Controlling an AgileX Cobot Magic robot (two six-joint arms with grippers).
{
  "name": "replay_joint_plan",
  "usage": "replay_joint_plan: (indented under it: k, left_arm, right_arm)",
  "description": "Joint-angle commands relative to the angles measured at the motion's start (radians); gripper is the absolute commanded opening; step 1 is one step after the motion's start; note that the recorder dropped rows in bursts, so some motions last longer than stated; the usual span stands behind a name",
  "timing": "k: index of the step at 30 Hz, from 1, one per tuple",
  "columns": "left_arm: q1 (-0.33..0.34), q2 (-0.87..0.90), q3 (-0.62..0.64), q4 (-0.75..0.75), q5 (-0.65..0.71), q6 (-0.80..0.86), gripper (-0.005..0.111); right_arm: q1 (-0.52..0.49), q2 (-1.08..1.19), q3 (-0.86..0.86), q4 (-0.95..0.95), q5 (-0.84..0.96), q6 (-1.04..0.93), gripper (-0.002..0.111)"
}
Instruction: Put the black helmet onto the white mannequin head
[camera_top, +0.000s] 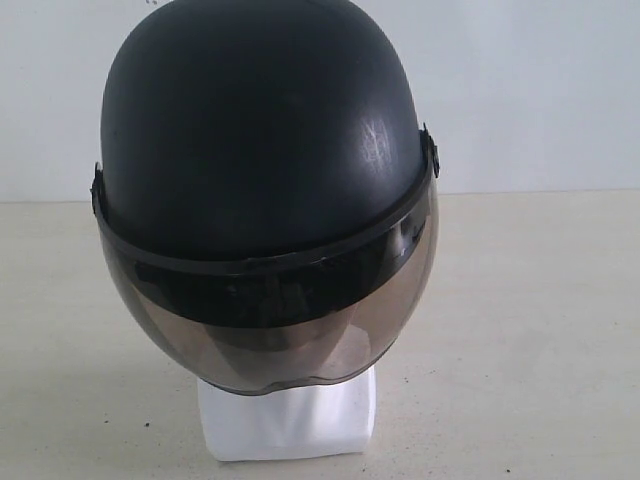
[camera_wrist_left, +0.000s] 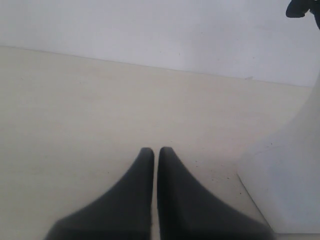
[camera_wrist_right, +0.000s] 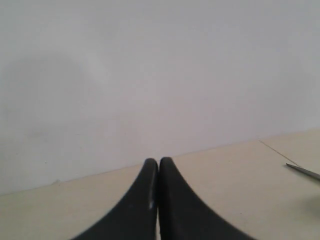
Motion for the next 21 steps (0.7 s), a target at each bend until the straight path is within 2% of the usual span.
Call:
replay_joint_plan:
  k: [1, 5, 7, 13, 21]
  left_arm:
    - [-0.007, -0.003, 0.003, -0.007, 0.0, 0.005, 0.004]
    - [-0.007, -0.003, 0.003, -0.007, 0.0, 0.005, 0.004]
    - [-0.007, -0.003, 0.003, -0.007, 0.0, 0.005, 0.004]
    - [-0.007, -0.003, 0.003, -0.007, 0.0, 0.005, 0.004]
    - [-0.007, -0.003, 0.003, -0.007, 0.0, 0.005, 0.004]
  right_arm:
    - [-0.007, -0.007, 0.006, 0.004, 0.05, -0.012, 0.0]
    - [-0.007, -0.007, 0.006, 0.017, 0.236, -0.012, 0.0]
    - [-0.007, -0.007, 0.006, 0.067, 0.339, -0.071, 0.0]
    - [-0.007, -0.007, 0.006, 0.144, 0.341, -0.338, 0.0]
    - [-0.007, -0.007, 0.006, 0.163, 0.36, -0.347, 0.0]
